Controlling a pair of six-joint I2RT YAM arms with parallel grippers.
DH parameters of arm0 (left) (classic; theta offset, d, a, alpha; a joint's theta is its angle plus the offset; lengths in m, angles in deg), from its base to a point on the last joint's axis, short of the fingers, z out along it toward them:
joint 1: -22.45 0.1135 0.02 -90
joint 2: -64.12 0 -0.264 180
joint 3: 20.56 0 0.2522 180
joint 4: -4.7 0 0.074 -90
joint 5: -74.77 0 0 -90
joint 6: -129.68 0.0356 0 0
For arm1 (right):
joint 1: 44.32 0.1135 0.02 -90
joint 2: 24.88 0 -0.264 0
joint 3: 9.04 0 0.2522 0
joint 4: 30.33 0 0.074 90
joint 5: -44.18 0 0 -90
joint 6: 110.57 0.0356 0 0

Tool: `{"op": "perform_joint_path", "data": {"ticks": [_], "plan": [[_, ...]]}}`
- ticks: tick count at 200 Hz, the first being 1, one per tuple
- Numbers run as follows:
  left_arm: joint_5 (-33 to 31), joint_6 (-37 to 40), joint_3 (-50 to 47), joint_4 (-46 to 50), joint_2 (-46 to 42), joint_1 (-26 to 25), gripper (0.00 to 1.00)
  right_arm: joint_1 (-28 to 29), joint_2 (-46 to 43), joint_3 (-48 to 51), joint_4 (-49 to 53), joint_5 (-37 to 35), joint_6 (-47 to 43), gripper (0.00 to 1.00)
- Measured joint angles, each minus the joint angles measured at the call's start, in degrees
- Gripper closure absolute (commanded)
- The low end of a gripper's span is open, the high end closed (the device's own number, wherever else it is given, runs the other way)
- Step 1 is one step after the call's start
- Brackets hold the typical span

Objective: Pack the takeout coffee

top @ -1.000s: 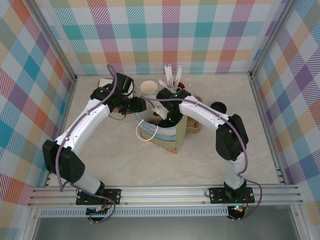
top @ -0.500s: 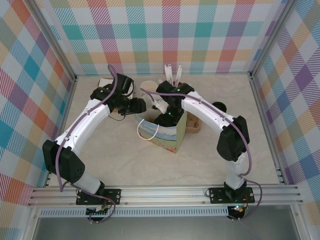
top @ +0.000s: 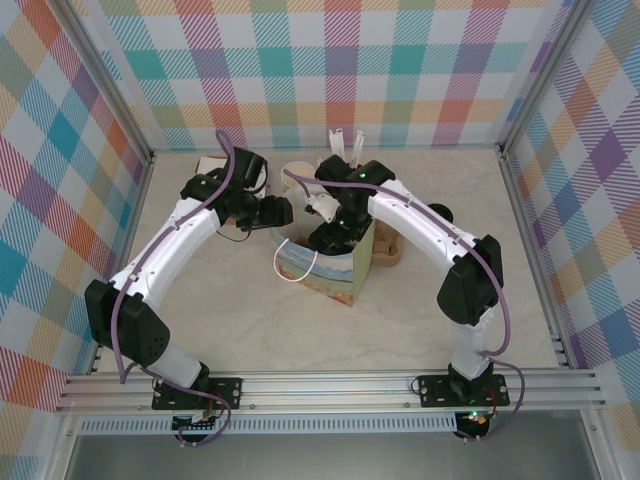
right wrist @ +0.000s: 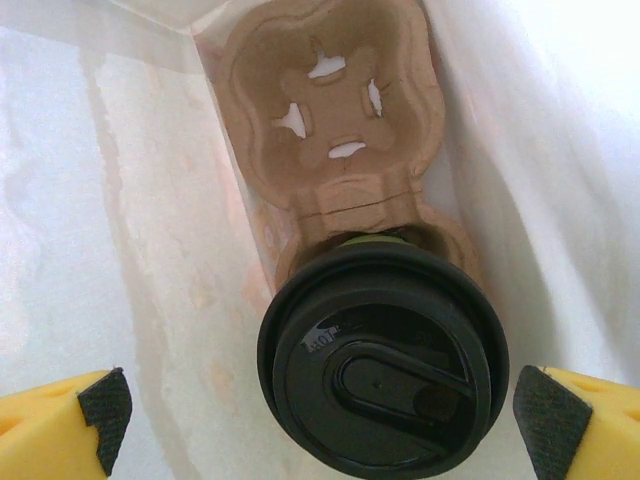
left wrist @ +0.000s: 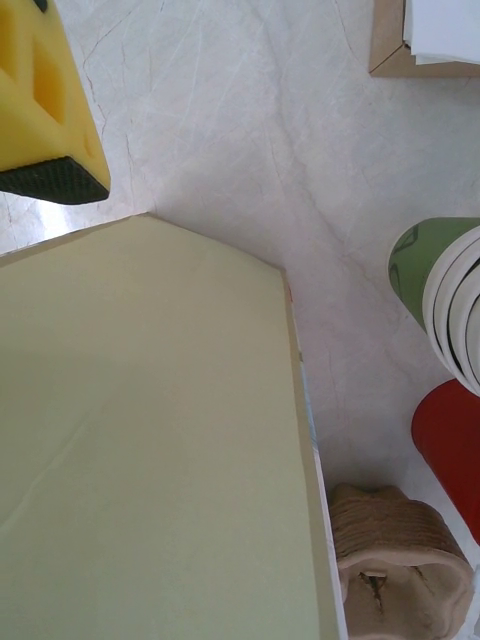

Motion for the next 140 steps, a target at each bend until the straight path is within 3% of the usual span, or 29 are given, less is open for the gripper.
{"op": "perform_joint_path", "data": {"ticks": [140], "plan": [[0.0, 0.0, -0.6, 0.0, 0.0, 0.0, 0.33, 0.0, -1.0, -3.1, 2.3, 0.0, 0.0, 0.00]]}}
